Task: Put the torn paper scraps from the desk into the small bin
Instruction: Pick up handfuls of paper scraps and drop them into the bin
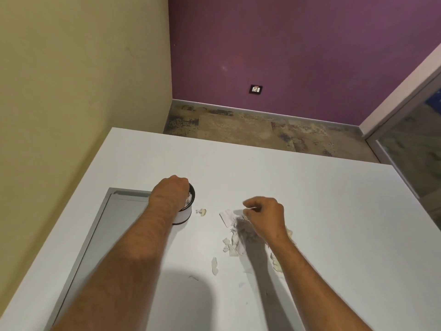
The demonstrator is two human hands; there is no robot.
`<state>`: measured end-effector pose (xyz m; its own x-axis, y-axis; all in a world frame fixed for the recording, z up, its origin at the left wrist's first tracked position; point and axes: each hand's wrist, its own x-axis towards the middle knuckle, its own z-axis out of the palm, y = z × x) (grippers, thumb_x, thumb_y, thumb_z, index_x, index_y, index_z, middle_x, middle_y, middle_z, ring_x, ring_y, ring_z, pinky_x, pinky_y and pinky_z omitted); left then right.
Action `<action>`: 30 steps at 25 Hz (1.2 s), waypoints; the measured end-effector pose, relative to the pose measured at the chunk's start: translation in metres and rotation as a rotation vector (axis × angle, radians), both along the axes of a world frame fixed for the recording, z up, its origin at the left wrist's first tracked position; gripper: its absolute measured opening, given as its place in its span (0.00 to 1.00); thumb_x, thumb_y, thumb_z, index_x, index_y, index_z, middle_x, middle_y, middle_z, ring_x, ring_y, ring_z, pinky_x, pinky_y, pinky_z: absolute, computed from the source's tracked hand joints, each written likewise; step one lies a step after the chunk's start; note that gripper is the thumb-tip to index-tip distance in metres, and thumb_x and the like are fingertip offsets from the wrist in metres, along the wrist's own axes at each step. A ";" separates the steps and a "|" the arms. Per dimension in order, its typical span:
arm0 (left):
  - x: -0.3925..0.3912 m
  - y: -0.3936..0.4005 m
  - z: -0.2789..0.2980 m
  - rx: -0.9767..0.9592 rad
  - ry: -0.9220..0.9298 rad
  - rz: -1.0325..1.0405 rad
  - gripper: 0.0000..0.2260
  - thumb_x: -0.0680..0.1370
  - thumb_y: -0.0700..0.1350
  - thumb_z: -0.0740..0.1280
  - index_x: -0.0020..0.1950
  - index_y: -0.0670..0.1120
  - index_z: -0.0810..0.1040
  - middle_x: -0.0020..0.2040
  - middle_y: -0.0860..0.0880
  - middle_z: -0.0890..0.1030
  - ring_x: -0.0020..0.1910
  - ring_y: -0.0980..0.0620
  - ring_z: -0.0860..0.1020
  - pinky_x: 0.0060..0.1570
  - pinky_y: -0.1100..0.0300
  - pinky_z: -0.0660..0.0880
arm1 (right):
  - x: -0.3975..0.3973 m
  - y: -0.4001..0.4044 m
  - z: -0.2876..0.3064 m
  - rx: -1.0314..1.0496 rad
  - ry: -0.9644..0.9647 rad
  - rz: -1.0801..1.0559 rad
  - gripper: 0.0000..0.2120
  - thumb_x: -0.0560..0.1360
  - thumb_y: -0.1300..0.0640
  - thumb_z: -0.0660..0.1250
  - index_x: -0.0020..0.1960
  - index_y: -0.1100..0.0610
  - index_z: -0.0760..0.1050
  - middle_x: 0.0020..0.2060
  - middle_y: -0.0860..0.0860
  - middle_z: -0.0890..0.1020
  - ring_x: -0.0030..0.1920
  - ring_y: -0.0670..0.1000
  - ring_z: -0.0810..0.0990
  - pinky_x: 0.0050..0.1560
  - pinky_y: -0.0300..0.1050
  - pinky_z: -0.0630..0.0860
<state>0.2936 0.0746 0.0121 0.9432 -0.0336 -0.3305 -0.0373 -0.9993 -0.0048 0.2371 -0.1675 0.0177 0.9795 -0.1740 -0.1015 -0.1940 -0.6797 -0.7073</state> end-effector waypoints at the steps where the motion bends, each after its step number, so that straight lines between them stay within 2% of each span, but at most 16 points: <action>1: 0.003 0.000 -0.002 0.019 0.014 -0.016 0.12 0.76 0.42 0.65 0.59 0.42 0.76 0.58 0.42 0.79 0.55 0.41 0.79 0.51 0.54 0.76 | -0.006 -0.010 -0.006 -0.059 0.031 0.000 0.09 0.70 0.63 0.72 0.46 0.52 0.85 0.42 0.45 0.86 0.40 0.40 0.82 0.50 0.37 0.79; 6: 0.012 -0.005 -0.010 0.068 0.044 -0.030 0.12 0.75 0.39 0.64 0.59 0.43 0.77 0.57 0.43 0.80 0.55 0.42 0.80 0.51 0.54 0.76 | -0.042 -0.027 -0.031 -0.215 0.107 0.110 0.08 0.70 0.59 0.69 0.48 0.54 0.84 0.44 0.49 0.86 0.45 0.49 0.83 0.49 0.41 0.78; 10: 0.010 -0.008 -0.006 0.086 0.065 -0.008 0.14 0.76 0.39 0.65 0.61 0.43 0.76 0.60 0.43 0.79 0.58 0.42 0.79 0.52 0.55 0.76 | -0.057 -0.011 -0.038 -0.361 0.060 0.286 0.14 0.69 0.49 0.68 0.54 0.49 0.81 0.50 0.47 0.82 0.52 0.51 0.77 0.50 0.45 0.76; 13: 0.006 -0.008 -0.002 0.061 0.080 -0.008 0.14 0.76 0.39 0.63 0.62 0.42 0.75 0.61 0.43 0.78 0.58 0.42 0.79 0.52 0.55 0.76 | -0.064 0.003 -0.043 -0.453 0.100 0.382 0.11 0.69 0.47 0.66 0.48 0.51 0.77 0.48 0.46 0.78 0.52 0.51 0.74 0.43 0.45 0.77; 16: 0.004 -0.010 0.011 0.017 0.127 -0.006 0.14 0.77 0.39 0.63 0.63 0.41 0.74 0.61 0.42 0.76 0.58 0.41 0.78 0.49 0.55 0.74 | -0.067 0.011 -0.046 -0.491 0.096 0.430 0.06 0.72 0.49 0.66 0.43 0.51 0.73 0.45 0.45 0.77 0.49 0.50 0.74 0.40 0.44 0.75; 18: 0.001 -0.013 0.022 0.016 0.140 -0.007 0.15 0.77 0.41 0.63 0.63 0.41 0.73 0.62 0.42 0.75 0.59 0.41 0.77 0.49 0.54 0.74 | -0.067 0.013 -0.046 -0.474 0.083 0.444 0.02 0.73 0.54 0.65 0.43 0.51 0.75 0.45 0.45 0.78 0.47 0.50 0.75 0.39 0.43 0.74; 23: -0.008 -0.015 0.046 0.064 0.086 -0.010 0.17 0.75 0.41 0.65 0.64 0.43 0.72 0.61 0.44 0.75 0.59 0.42 0.76 0.48 0.52 0.73 | -0.070 0.011 -0.045 -0.486 0.077 0.474 0.09 0.72 0.63 0.59 0.37 0.55 0.74 0.41 0.52 0.77 0.40 0.53 0.74 0.35 0.42 0.69; 25: -0.012 -0.015 0.052 0.062 0.046 -0.001 0.17 0.75 0.41 0.64 0.64 0.44 0.71 0.61 0.45 0.75 0.60 0.42 0.75 0.49 0.52 0.74 | -0.074 0.007 -0.046 -0.479 0.092 0.486 0.09 0.73 0.63 0.60 0.37 0.55 0.75 0.40 0.53 0.77 0.40 0.54 0.76 0.35 0.42 0.67; 27: -0.018 -0.016 0.055 -0.008 -0.099 -0.016 0.16 0.74 0.40 0.65 0.61 0.45 0.73 0.59 0.46 0.75 0.58 0.43 0.75 0.46 0.52 0.73 | -0.077 0.001 -0.047 -0.469 0.114 0.489 0.09 0.74 0.63 0.61 0.37 0.56 0.77 0.41 0.53 0.79 0.41 0.54 0.78 0.37 0.42 0.71; 30: -0.039 -0.021 0.047 -0.320 -0.322 -0.123 0.16 0.71 0.40 0.68 0.58 0.49 0.76 0.55 0.49 0.75 0.55 0.45 0.75 0.45 0.51 0.76 | -0.078 -0.010 -0.045 -0.443 0.150 0.466 0.10 0.73 0.63 0.62 0.39 0.55 0.80 0.44 0.52 0.83 0.45 0.52 0.82 0.44 0.42 0.77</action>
